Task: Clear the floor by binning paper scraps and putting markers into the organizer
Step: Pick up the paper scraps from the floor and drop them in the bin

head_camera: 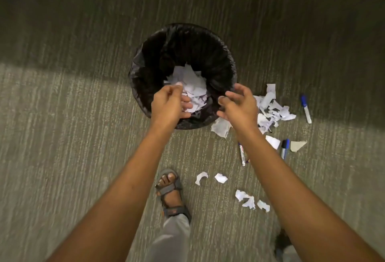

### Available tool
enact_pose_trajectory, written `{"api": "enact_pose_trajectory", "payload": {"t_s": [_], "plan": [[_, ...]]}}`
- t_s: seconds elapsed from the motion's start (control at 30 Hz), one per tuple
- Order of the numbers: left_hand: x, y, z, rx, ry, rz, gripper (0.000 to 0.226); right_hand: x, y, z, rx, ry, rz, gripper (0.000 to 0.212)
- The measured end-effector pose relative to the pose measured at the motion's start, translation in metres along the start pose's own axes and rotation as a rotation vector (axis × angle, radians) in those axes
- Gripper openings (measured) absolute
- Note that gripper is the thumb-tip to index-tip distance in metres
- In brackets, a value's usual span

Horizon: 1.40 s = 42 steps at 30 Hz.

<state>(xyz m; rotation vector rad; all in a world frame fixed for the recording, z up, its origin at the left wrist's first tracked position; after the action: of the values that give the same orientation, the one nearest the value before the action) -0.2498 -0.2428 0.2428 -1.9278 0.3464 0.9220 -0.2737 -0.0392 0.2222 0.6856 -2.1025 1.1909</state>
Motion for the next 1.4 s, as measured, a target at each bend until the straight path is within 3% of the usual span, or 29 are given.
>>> {"api": "enact_pose_trajectory", "payload": {"t_s": [0.13,0.27,0.33,0.5,0.63,0.73,0.9,1.07,1.13,1.2,1.3,1.4], "plan": [[0.058,-0.05,0.031,0.089,0.221,0.152,0.018,-0.077,0.006,-0.087,-0.24,-0.036,0.05,0.026],[0.158,-0.063,0.066,0.203,0.577,0.284,0.011,-0.205,0.02,-0.158,-0.332,-0.211,0.172,0.017],[0.217,-0.059,0.079,0.226,0.764,0.305,0.012,-0.272,0.025,-0.189,-0.302,-0.443,0.199,0.025],[0.353,-0.039,0.094,0.298,1.271,0.292,0.058,-0.417,0.022,-0.235,-0.081,-0.872,0.234,0.065],[0.415,-0.025,0.096,0.243,1.374,0.288,0.054,-0.495,0.029,-0.245,-0.079,-0.956,0.22,0.087],[0.427,-0.021,0.101,0.187,1.229,0.377,0.033,-0.514,0.029,-0.242,-0.194,-0.876,0.211,0.077],[0.416,-0.037,0.119,0.302,1.056,0.519,0.014,-0.507,0.032,-0.233,-0.271,-0.727,0.056,0.03],[0.399,-0.068,0.168,0.526,1.227,0.852,0.028,-0.472,0.02,-0.226,-0.215,-0.683,-0.154,0.021],[0.401,-0.075,0.181,0.584,1.357,0.861,0.03,-0.468,0.018,-0.211,-0.063,-0.749,-0.236,0.025],[0.411,-0.076,0.187,0.614,1.514,0.792,0.033,-0.476,0.019,-0.197,0.053,-0.821,-0.202,0.027],[0.417,-0.077,0.193,0.602,1.653,0.799,0.032,-0.488,0.023,-0.187,0.02,-0.841,-0.132,0.023],[0.421,-0.072,0.19,0.558,1.502,0.716,0.028,-0.492,0.025,-0.187,-0.06,-0.811,-0.076,0.015]]}}
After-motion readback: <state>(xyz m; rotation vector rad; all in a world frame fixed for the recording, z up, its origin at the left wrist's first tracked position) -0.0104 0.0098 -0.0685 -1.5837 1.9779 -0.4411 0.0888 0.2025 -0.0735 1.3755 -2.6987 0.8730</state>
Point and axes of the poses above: each hand's wrist, its own y-axis towards the middle knuckle, its own z-axis out of the palm, x = y × z, the point moved 7 cm from there along y, towards the middle knuckle, and after that the axes turned 12 degrees about -x, right-handed, at the moved point
